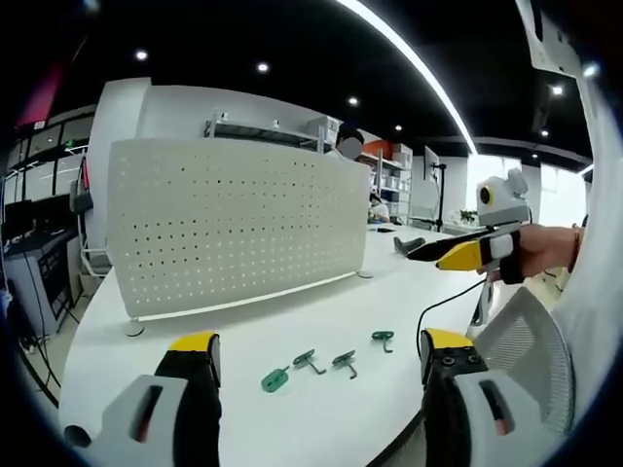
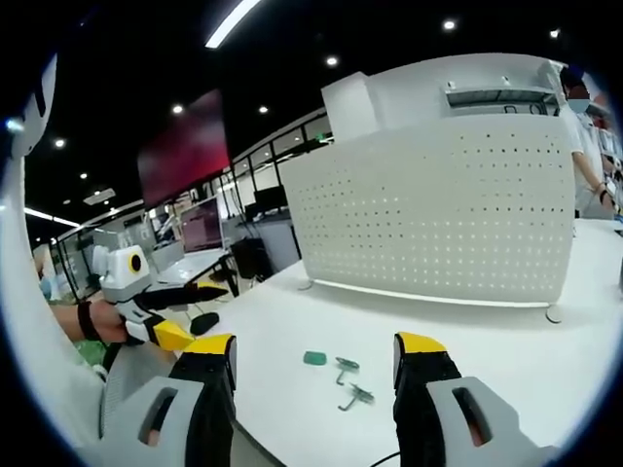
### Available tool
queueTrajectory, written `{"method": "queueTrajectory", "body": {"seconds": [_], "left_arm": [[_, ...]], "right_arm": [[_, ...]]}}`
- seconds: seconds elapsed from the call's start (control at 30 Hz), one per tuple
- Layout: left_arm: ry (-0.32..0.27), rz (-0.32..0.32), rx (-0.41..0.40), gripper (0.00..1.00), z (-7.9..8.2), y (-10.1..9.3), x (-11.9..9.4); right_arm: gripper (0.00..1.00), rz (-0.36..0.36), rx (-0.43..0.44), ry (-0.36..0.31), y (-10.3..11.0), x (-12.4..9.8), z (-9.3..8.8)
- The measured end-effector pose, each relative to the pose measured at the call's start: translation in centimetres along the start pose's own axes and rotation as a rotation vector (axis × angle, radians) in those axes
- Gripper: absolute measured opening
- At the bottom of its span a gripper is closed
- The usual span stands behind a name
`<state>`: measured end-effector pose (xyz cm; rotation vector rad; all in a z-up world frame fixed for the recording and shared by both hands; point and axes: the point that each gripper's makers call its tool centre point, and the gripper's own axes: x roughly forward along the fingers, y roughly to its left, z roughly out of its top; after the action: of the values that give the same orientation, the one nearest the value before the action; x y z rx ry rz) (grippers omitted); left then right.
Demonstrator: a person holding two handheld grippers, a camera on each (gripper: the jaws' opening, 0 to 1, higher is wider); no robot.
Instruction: Insert the hook assembly into the mounting plate slot until the hook locks in place.
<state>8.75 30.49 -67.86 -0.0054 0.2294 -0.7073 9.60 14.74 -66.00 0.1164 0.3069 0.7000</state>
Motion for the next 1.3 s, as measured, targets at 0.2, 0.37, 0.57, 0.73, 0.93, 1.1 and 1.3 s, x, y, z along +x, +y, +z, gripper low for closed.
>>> {"method": "queueTrajectory", "body": {"seconds": [0.2,0.37,0.57,0.73,0.93,1.1,1.3], "left_arm": [[0.003,-0.008,0.006,0.86,0.1,0.0,0.0],[0.007,-0.021,0.013,0.85,0.3,0.4,0.2],[0.024,-0.043,0.022,0.84,0.1,1.1,0.7],[0.037,-0.059,0.018,0.82,-0.3,1.6,1.1],[0.06,-0.083,0.015,0.81,-1.0,2.0,1.8],[0.077,-0.108,0.013,0.8,-1.7,2.2,2.4],[0.115,-0.131,0.021,0.77,-2.8,2.4,2.9]], "right_arm": [[0.66,0.007,-0.005,0.006,0.2,0.3,0.0],[0.65,0.006,-0.008,0.016,0.0,0.6,-0.2],[0.65,0.004,0.007,0.02,0.6,1.2,-0.4],[0.65,0.005,0.005,0.04,1.0,1.7,-0.8],[0.64,0.0,0.008,0.056,1.3,1.9,-1.3],[0.64,0.001,0.005,0.071,1.6,2.4,-1.7],[0.63,0.0,0.005,0.083,1.9,2.8,-2.1]]}}
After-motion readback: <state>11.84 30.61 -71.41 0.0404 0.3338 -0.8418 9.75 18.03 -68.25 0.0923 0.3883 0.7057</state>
